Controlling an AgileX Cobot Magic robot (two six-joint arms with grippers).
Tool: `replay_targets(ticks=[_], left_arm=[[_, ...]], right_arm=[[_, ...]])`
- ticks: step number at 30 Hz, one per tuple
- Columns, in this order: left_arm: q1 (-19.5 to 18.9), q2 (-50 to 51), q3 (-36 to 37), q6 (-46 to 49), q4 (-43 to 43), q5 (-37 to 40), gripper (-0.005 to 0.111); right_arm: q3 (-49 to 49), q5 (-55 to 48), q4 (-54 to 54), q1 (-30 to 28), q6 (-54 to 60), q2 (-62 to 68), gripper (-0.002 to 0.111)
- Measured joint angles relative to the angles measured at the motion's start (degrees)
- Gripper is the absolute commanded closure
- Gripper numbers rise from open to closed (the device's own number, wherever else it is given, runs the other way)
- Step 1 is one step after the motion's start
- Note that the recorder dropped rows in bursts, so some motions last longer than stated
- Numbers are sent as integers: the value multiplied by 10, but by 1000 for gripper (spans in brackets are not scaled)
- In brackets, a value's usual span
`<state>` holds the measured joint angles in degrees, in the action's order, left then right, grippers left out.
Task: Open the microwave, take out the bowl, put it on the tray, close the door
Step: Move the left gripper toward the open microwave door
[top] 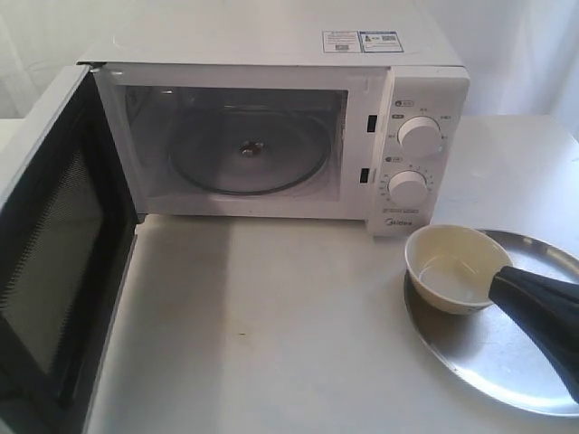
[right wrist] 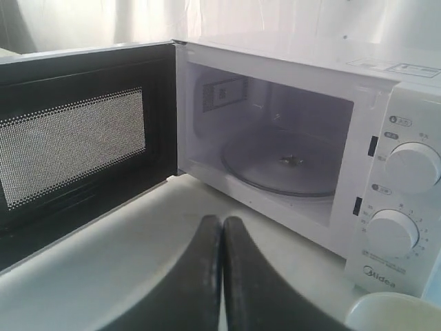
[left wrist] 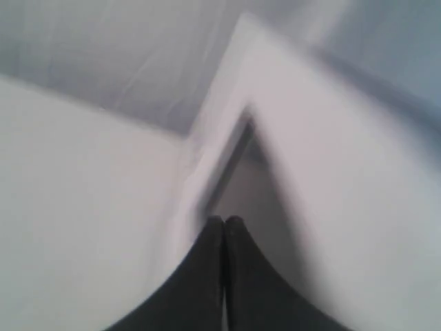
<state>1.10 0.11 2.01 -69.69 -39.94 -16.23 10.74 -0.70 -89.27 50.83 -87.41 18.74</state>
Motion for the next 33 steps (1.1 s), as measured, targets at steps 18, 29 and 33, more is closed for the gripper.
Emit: replay_targets(ticks=[18,29,33], left_arm=[[-11,27,-33,-166,-179,-109,107],[-11,194,-94,-82,-104,-242,107],[-11,305,-202,-110,-165,-281,107]], right_arm=[[0,-1,0,0,0,0,108],[0,-1,0,0,0,0,108],[0,-1,0,0,0,0,108]])
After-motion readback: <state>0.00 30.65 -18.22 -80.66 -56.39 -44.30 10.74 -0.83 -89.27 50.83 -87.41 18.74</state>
